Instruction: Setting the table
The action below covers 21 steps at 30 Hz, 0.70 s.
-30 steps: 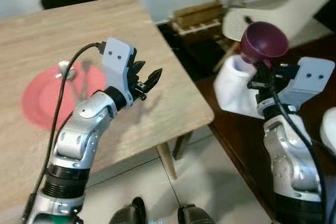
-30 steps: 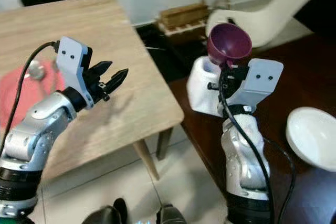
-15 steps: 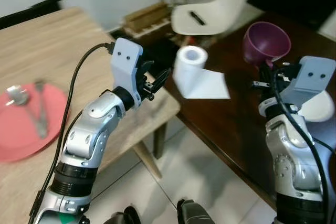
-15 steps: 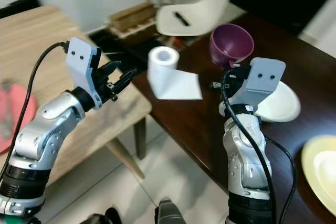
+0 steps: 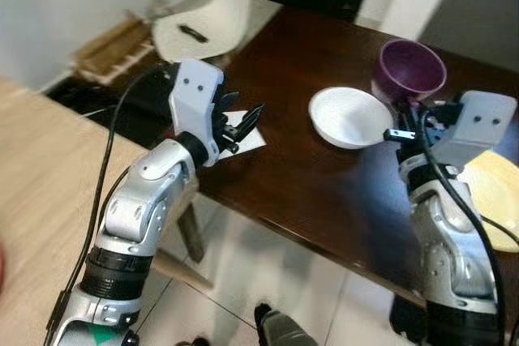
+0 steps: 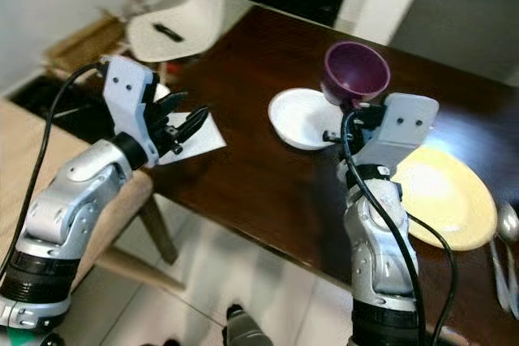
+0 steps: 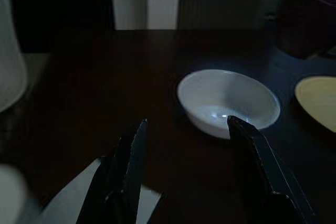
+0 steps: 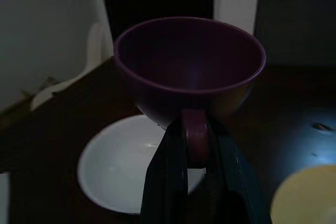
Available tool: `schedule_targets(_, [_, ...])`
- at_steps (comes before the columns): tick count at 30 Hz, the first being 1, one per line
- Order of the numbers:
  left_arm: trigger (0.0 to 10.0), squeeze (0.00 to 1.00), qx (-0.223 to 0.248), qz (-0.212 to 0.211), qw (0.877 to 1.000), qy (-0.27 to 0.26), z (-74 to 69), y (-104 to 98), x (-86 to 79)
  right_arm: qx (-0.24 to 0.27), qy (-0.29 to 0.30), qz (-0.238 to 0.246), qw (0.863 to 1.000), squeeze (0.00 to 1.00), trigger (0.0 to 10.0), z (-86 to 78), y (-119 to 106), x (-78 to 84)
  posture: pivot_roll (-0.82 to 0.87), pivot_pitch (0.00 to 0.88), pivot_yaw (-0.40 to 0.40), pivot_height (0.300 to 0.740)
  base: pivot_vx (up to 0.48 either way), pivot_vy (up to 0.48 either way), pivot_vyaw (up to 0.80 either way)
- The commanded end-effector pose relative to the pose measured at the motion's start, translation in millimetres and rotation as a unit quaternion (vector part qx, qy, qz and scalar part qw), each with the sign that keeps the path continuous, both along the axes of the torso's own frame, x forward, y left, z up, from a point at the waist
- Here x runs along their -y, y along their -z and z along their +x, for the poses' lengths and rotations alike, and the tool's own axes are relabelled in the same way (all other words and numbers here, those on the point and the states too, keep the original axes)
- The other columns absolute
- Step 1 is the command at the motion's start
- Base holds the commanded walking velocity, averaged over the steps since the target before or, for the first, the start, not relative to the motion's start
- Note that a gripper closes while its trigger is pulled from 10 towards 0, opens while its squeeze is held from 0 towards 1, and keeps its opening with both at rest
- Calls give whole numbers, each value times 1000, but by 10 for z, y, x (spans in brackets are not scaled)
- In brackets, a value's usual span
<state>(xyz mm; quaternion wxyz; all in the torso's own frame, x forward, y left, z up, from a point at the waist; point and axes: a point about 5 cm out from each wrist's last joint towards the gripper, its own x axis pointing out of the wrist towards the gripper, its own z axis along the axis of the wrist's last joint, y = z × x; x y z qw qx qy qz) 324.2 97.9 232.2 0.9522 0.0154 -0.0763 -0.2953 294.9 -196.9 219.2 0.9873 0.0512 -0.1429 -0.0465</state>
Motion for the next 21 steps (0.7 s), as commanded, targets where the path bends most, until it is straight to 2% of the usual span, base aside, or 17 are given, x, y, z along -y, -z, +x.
schedule_targets(1, [10000, 0, -8, 2, 1000, 3, 7, 43, 20, -4, -2, 2, 1000, 0, 10000, -7, 20, -8, -153, 107, 57, 740, 0, 0, -800])
schedule_targets(21, [10000, 0, -4, -5, 1000, -6, 37, 29, 7, -3, -11, 2, 1000, 0, 10000, -2, 18, -42, -151, 111, 57, 740, 0, 0, -800])
